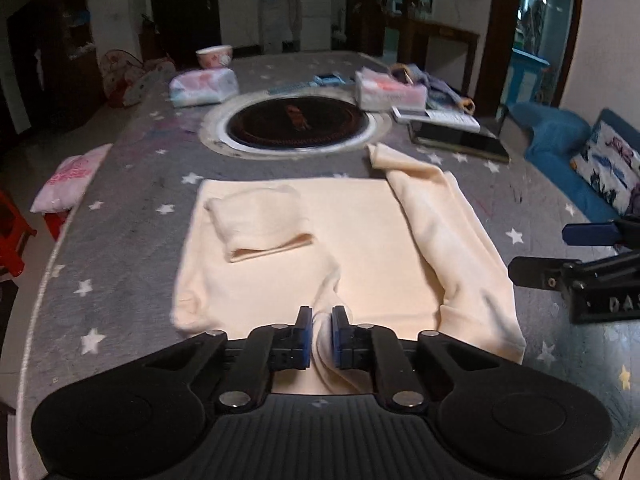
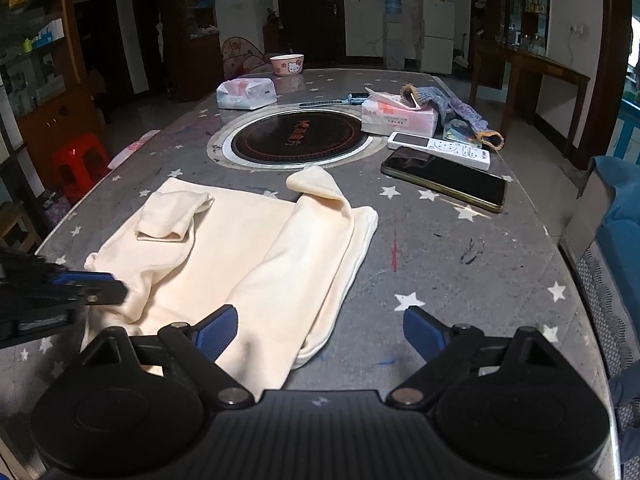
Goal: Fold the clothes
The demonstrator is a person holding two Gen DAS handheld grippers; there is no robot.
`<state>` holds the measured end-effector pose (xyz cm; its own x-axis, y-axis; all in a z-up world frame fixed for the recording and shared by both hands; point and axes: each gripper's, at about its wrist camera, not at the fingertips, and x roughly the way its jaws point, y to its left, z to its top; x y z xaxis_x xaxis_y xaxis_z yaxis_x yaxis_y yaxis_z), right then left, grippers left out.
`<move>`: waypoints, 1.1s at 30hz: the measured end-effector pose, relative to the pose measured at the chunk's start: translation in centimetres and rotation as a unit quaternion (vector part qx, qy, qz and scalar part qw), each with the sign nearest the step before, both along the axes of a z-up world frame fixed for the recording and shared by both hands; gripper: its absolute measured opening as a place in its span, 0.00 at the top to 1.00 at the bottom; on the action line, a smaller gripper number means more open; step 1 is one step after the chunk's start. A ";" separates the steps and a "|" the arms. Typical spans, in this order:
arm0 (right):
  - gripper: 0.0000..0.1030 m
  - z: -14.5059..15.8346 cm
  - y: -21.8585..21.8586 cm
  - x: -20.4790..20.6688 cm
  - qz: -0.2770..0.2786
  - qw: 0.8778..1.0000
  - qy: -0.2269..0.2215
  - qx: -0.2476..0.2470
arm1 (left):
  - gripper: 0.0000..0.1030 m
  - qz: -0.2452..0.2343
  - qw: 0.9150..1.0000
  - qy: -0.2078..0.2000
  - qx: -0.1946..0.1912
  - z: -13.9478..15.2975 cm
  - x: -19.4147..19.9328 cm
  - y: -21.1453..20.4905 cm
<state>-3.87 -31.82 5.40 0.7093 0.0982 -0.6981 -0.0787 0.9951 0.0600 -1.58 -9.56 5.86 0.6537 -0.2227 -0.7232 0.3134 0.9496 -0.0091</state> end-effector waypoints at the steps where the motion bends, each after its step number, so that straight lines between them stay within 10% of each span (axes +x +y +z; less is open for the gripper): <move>1: 0.11 0.0 -0.1 0.1 0.001 1.000 0.000 0.002 | 0.91 0.004 1.000 -0.003 -0.004 0.2 -0.4 0.5; 20: 0.25 0.2 -1.1 6.3 -0.003 1.000 0.012 0.003 | 0.93 0.023 1.000 0.015 -0.008 0.3 -3.1 5.5; 25: 0.32 -0.8 -0.9 9.6 -0.007 1.000 0.025 -0.006 | 0.53 0.017 1.000 -0.003 -0.009 1.2 -1.2 4.0; 33: 0.41 -2.7 -0.8 14.7 -0.020 0.999 0.037 -0.016 | 0.45 -0.002 1.000 0.010 0.003 0.7 2.8 1.2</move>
